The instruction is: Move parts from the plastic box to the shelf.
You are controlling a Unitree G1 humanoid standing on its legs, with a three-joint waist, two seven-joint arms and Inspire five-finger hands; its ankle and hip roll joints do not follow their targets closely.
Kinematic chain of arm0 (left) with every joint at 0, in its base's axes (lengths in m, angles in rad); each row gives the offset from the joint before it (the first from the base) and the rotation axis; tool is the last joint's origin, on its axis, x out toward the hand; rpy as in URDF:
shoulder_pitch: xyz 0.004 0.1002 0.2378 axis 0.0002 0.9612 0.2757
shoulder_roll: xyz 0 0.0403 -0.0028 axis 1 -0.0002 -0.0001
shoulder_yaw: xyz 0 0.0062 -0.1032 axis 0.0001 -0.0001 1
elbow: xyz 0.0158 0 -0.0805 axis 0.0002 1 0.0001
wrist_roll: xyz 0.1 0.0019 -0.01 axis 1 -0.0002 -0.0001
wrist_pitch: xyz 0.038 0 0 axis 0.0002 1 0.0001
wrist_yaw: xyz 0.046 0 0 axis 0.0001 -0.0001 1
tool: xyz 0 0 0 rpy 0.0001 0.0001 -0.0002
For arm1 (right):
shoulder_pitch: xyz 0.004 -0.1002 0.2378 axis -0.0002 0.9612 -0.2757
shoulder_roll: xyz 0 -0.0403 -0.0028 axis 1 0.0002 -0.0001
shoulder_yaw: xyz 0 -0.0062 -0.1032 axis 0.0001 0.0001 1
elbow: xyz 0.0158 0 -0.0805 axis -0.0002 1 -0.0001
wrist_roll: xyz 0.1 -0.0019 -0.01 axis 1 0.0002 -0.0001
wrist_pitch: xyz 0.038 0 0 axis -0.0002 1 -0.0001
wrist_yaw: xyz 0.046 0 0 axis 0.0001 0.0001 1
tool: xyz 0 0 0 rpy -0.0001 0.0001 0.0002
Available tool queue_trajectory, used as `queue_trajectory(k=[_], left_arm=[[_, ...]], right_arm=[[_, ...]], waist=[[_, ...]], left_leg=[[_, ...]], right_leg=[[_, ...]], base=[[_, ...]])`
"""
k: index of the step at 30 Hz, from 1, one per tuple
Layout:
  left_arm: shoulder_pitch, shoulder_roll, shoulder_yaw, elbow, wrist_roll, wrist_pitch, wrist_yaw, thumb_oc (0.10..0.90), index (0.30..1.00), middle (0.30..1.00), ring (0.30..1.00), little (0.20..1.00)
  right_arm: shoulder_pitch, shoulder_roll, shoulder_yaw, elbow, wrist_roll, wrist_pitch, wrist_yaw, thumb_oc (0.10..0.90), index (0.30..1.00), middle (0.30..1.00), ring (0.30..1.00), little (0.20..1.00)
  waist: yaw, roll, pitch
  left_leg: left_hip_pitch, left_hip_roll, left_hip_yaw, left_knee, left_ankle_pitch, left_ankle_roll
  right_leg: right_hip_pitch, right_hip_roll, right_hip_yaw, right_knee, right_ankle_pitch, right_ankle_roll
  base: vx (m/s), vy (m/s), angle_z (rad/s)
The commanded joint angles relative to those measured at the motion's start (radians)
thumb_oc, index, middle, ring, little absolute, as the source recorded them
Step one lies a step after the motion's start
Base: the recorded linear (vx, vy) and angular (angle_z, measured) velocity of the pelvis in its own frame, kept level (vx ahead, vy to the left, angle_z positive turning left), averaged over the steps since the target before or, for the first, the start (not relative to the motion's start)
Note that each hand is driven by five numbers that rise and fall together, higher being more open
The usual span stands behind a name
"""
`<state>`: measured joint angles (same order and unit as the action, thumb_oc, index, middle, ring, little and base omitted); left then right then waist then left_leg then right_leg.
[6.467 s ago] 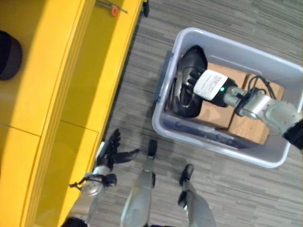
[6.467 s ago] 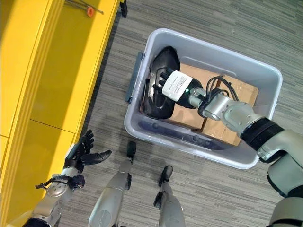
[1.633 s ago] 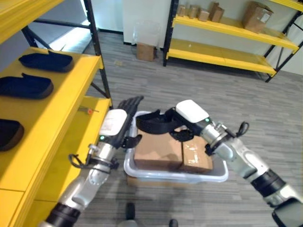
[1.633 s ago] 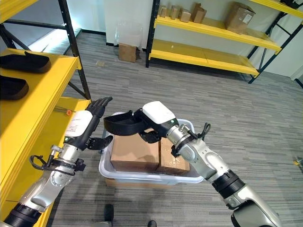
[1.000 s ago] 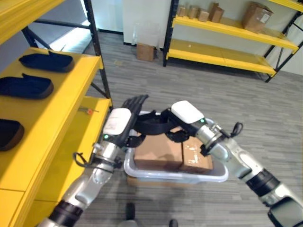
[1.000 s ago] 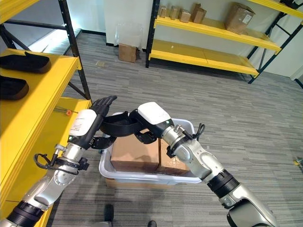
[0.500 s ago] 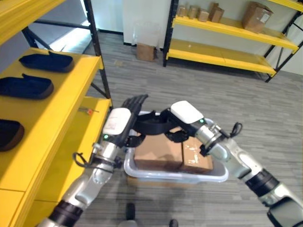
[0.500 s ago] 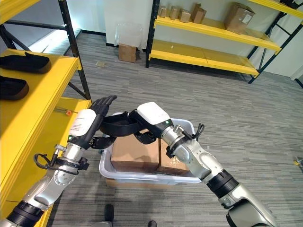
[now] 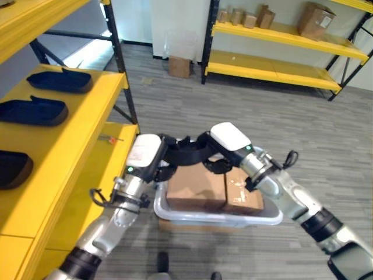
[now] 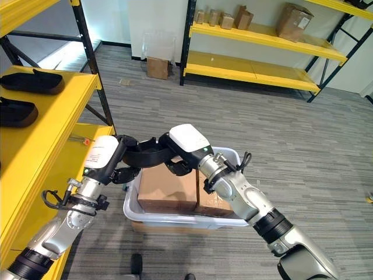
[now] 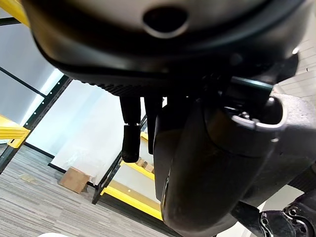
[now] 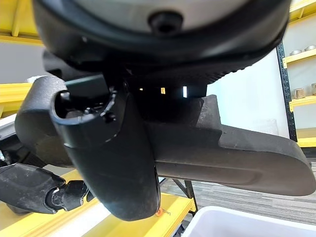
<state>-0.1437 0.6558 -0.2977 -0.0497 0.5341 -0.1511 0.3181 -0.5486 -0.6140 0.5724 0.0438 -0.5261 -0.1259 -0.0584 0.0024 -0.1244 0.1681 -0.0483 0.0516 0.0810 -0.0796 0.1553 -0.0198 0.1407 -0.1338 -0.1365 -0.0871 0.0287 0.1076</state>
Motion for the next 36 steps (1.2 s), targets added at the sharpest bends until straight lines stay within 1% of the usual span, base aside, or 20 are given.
queue_trajectory(k=[1,13,14,15,18,22,28,36], left_arm=[[-0.129,-0.045,-0.099,-0.010,-0.005,-0.079,0.051,0.400,0.300,0.300,0.300,0.300],[-0.123,-0.044,-0.102,-0.007,-0.009,-0.076,0.052,0.400,0.300,0.300,0.300,0.300],[-0.121,-0.044,-0.099,-0.006,-0.008,-0.076,0.052,0.400,0.300,0.300,0.300,0.300],[-0.119,-0.043,-0.098,-0.005,-0.008,-0.075,0.051,0.400,0.300,0.300,0.300,0.300],[-0.110,-0.043,-0.089,-0.004,-0.006,-0.071,0.049,0.400,0.300,0.300,0.300,0.300],[-0.091,-0.039,-0.065,-0.002,0.001,-0.066,0.049,0.400,0.300,0.300,0.300,0.300],[-0.068,-0.035,-0.041,-0.003,0.009,-0.064,0.052,0.400,0.300,0.300,0.300,0.300],[-0.022,-0.029,0.008,-0.008,0.028,-0.062,0.052,0.400,0.300,0.300,0.300,0.300]], right_arm=[[-0.201,0.106,-0.017,-0.014,0.083,-0.059,-0.138,0.400,0.300,0.300,0.300,0.300],[-0.198,0.114,-0.014,-0.004,0.087,-0.058,-0.138,0.400,0.300,0.300,0.300,0.300],[-0.194,0.113,-0.017,-0.005,0.091,-0.058,-0.138,0.406,0.308,0.308,0.308,0.308],[-0.191,0.112,-0.018,-0.006,0.093,-0.057,-0.137,0.900,1.000,1.000,1.000,1.000],[-0.171,0.111,-0.036,-0.012,0.117,-0.051,-0.131,0.900,1.000,1.000,1.000,1.000],[-0.107,0.110,-0.093,-0.030,0.162,-0.052,-0.145,0.900,1.000,1.000,1.000,1.000],[-0.041,0.094,-0.147,-0.063,0.180,-0.055,-0.148,0.900,1.000,1.000,1.000,1.000],[0.079,0.047,-0.244,-0.145,0.194,-0.066,-0.151,0.900,1.000,1.000,1.000,1.000]], waist=[[0.005,0.013,-0.144],[0.004,0.016,-0.146],[0.004,0.016,-0.146],[0.004,0.016,-0.146],[0.001,0.017,-0.147],[-0.004,0.019,-0.143],[-0.011,0.020,-0.143],[-0.022,0.024,-0.143]], left_leg=[[0.116,0.068,-0.015,-0.008,-0.134,-0.018],[0.121,0.069,-0.013,-0.008,-0.136,-0.017],[0.121,0.069,-0.013,-0.008,-0.136,-0.017],[0.121,0.069,-0.013,-0.008,-0.137,-0.017],[0.120,0.069,-0.013,-0.008,-0.136,-0.018],[0.121,0.068,-0.008,-0.008,-0.135,-0.018],[0.121,0.067,-0.006,-0.008,-0.136,-0.016],[0.121,0.065,-0.002,-0.008,-0.136,-0.016]], right_leg=[[-0.059,-0.051,0.004,0.030,0.027,0.040],[-0.055,-0.052,0.004,0.030,0.025,0.040],[-0.055,-0.052,0.004,0.030,0.026,0.040],[-0.055,-0.052,0.004,0.029,0.026,0.040],[-0.056,-0.052,0.004,0.028,0.026,0.040],[-0.058,-0.052,0.006,0.029,0.028,0.040],[-0.060,-0.053,0.008,0.027,0.029,0.041],[-0.063,-0.054,0.012,0.028,0.030,0.042]], base=[[0.00,0.000,0.00],[0.00,0.000,0.00],[0.00,0.000,0.00],[-0.01,0.001,-0.06],[0.00,0.005,-0.07],[0.00,0.002,-0.03],[0.00,0.000,0.00],[0.00,0.000,0.00]])
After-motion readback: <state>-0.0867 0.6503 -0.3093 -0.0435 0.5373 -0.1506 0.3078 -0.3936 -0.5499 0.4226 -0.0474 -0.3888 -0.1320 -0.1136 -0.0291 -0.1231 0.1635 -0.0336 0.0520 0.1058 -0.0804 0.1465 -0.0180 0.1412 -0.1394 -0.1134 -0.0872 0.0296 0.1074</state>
